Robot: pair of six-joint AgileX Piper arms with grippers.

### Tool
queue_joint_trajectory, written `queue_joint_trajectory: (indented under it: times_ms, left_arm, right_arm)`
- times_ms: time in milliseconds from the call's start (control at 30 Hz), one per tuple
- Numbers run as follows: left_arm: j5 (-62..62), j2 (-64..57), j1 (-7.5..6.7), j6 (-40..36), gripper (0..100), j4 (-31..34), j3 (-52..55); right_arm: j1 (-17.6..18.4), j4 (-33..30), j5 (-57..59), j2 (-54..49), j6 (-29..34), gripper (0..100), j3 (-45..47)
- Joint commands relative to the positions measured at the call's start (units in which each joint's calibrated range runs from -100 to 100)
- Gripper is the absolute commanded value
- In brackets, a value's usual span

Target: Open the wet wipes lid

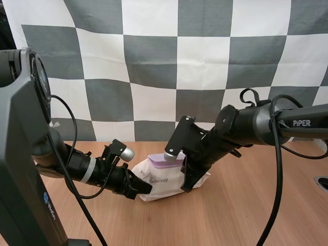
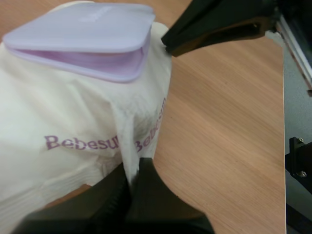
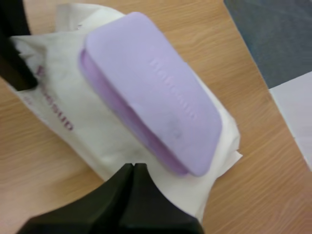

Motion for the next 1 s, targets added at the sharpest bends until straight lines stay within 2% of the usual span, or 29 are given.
queue_joint_trajectory:
  times_ms: [0, 167, 400, 567, 667, 967]
  left_arm:
    - [0.4, 0.1, 0.01, 0.9, 0, 0.0, 0.0]
    - [0.4, 0.1, 0.01, 0.9, 0, 0.0, 0.0]
    - [0.4, 0.1, 0.01, 0.9, 0, 0.0, 0.0]
    - [0.4, 0.1, 0.01, 0.9, 0, 0.0, 0.0]
    - [0.4, 0.1, 0.01, 0.9, 0, 0.0, 0.0]
    - [0.2, 0.1, 0.01, 0.9, 0, 0.0, 0.0]
  right_arm:
    - [0.0, 0.4, -9.6, 1.1, -0.9, 0, 0.1]
    - [0.1, 2.9, -11.5, 2.5, -3.7, 0, 0.1]
    - [2.5, 2.9, -12.0, 2.5, -3.7, 0, -2.4]
    - [3.3, 3.8, -18.0, 3.5, -3.7, 0, -6.2]
    - [3.3, 3.8, -21.9, 5.4, -3.7, 0, -8.2]
    - [3.3, 3.8, -23.3, 15.4, -3.7, 0, -13.6]
